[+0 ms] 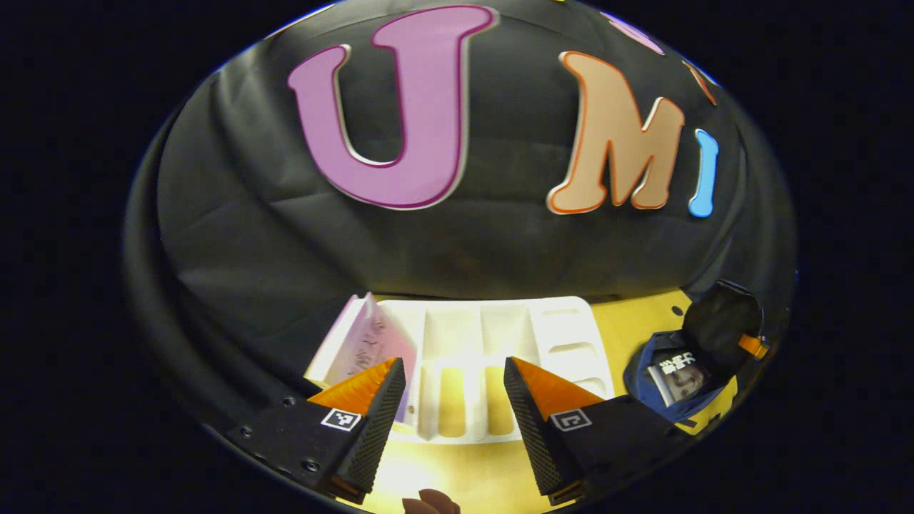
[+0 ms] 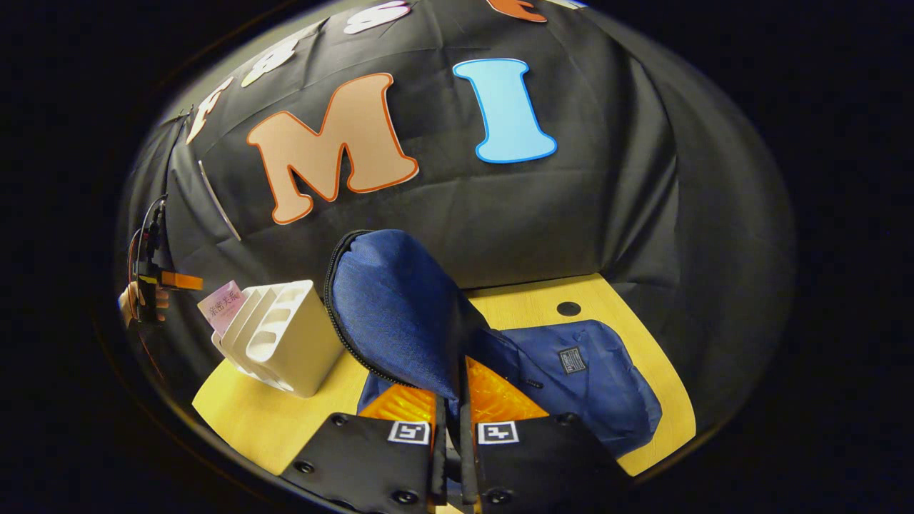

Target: Open the schoolbag, grab two books from the bookshelf and put them into the schoolbag.

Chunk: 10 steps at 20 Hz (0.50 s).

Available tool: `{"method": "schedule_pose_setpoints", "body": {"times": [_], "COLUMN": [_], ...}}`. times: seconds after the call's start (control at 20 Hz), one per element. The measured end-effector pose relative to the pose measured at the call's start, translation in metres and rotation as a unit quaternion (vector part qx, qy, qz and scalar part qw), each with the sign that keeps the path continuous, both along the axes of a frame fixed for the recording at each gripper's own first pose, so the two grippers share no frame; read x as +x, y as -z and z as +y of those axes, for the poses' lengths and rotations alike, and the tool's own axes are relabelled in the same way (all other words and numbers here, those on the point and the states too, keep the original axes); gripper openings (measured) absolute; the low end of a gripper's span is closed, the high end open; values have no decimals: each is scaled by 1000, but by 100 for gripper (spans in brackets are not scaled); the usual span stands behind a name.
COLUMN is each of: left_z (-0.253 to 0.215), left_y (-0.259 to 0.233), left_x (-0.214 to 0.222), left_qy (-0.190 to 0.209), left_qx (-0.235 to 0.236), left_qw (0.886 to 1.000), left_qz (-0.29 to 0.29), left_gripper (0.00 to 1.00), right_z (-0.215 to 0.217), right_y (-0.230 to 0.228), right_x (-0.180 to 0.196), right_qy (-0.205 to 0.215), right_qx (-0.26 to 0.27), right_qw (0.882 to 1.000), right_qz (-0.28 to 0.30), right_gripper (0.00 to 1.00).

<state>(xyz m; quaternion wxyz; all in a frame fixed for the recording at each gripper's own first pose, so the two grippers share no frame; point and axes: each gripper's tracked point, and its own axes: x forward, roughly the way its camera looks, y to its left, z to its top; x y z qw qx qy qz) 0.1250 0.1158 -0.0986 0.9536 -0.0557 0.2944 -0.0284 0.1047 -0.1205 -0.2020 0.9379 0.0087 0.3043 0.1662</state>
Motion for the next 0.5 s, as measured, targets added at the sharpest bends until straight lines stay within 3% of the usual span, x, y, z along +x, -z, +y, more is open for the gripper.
{"method": "schedule_pose_setpoints", "body": {"times": [0.35,0.5], "left_z": [66,74], "left_y": [25,53], "left_x": [22,33], "left_qy": [-1,10], "left_qx": [16,-13], "left_qw": [999,996], "left_qz": [44,92], "left_gripper": [85,85], "right_z": [0,3], "right_y": [1,1], "right_x": [-3,-6], "right_qy": [10,11], "right_qx": [-7,-11], "right_qw": [1000,1000], "right_qz": [3,3], "right_gripper": [14,11]}}
